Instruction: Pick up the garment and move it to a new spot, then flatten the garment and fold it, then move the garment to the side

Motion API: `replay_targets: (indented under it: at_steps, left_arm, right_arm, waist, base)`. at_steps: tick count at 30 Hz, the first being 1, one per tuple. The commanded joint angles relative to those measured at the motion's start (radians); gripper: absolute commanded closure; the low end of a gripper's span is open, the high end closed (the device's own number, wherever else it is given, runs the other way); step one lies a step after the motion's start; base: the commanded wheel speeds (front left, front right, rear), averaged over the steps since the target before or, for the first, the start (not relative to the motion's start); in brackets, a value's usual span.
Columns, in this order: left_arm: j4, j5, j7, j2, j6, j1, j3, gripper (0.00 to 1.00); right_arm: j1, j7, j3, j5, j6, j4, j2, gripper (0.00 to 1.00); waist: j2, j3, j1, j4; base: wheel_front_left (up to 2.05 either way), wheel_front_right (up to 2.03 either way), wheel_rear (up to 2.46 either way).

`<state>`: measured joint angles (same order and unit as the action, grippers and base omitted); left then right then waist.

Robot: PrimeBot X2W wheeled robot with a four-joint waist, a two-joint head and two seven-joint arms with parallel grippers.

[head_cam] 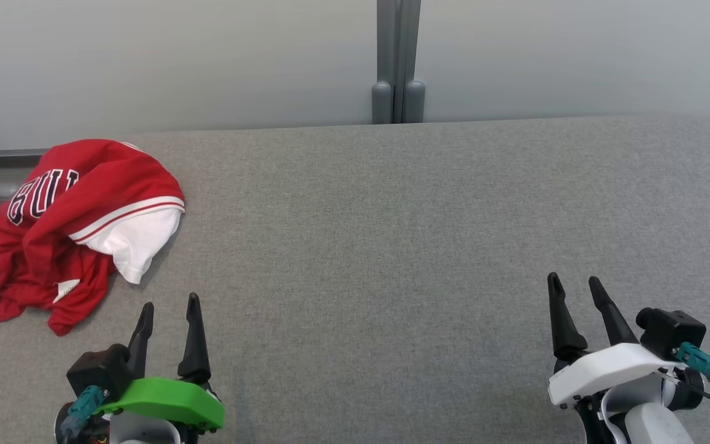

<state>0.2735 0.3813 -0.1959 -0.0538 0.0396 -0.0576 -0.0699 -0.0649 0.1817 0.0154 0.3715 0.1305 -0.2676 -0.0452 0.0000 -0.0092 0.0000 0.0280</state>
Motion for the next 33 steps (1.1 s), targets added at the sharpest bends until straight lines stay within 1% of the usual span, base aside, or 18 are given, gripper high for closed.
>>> replay_targets:
  at_steps: [1,13,19,33]
  left_arm:
    - [0.001,-0.021,-0.010,-0.007,-0.003,-0.006,-0.003,0.00]
    - [0.033,-0.080,-0.033,-0.003,-0.003,-0.013,-0.004,0.00]
    - [0.043,-0.072,-0.044,0.001,0.002,-0.013,0.006,0.00]
    - [0.046,-0.156,-0.070,0.001,-0.007,-0.022,-0.012,0.00]
  right_arm:
    - [-0.010,0.009,0.003,-0.022,0.000,0.002,-0.006,0.00]
    - [-0.003,0.033,0.013,-0.096,0.000,-0.006,-0.006,0.00]
    - [-0.001,0.046,0.020,-0.124,0.000,-0.012,-0.007,0.00]
    - [-0.009,0.075,0.031,-0.216,0.000,-0.015,-0.007,0.00]
  waist:
    - [0.0000,-0.001,0.0000,0.000]
    - [0.0000,-0.010,0.0000,0.005]
    - [0.0000,-0.012,0.0000,0.009]
    - [0.0000,0.001,0.0000,0.012]
  base:
    - [0.00,0.00,0.00]
    - [0.00,0.00,0.00]
    - [0.00,0.00,0.00]
    - [0.00,0.00,0.00]
